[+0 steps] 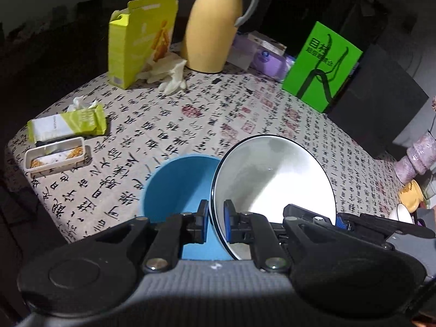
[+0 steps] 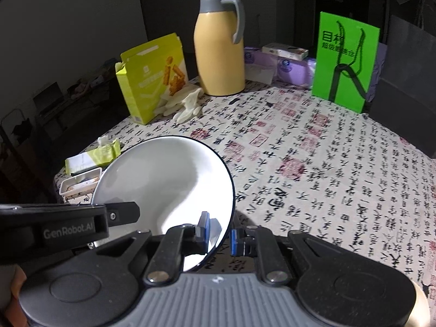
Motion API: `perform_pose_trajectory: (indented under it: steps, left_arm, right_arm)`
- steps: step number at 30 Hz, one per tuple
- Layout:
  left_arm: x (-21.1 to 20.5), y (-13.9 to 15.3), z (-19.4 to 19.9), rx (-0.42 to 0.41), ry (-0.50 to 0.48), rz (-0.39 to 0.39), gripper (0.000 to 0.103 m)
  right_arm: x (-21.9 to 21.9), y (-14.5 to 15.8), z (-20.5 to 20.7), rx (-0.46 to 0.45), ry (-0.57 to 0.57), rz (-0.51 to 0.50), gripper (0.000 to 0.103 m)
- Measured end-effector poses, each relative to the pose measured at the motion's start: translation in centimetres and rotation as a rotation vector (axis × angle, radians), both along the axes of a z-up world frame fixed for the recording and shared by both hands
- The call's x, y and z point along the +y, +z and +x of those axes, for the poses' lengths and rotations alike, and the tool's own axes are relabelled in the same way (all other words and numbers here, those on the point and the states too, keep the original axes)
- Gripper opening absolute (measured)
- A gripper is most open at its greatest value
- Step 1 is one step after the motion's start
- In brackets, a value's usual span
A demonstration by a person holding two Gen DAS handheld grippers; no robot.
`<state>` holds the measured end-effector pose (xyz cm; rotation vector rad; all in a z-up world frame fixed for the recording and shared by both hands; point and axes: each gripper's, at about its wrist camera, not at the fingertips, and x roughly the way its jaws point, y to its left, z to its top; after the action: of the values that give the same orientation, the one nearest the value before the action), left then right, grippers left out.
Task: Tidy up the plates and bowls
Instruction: 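Lower the white bowl into the blue bowl and open both grippers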
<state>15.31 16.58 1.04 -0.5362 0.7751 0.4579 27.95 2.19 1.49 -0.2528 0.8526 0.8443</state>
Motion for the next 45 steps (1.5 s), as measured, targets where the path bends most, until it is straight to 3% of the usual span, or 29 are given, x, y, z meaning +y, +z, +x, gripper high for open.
perform_pose_trajectory:
  steps: [12, 18, 45]
  left_arm:
    - [4.0, -3.7, 0.6, 0.064, 0.016, -0.041, 0.012]
    - [4.7, -5.5, 1.4, 0.105, -0.011, -0.025, 0.012]
    - [4.6, -5.3, 2.4, 0.144, -0.069, 0.079, 0.011]
  right_arm:
    - [4.4, -3.8, 0.5, 0.066, 0.037, -0.056, 0.015]
    - [5.8, -5.7, 0.9, 0.093, 0.050, -0.090, 0.015]
    - [5.3, -6.2, 1.8, 0.173, 0.025, -0.044, 0.017]
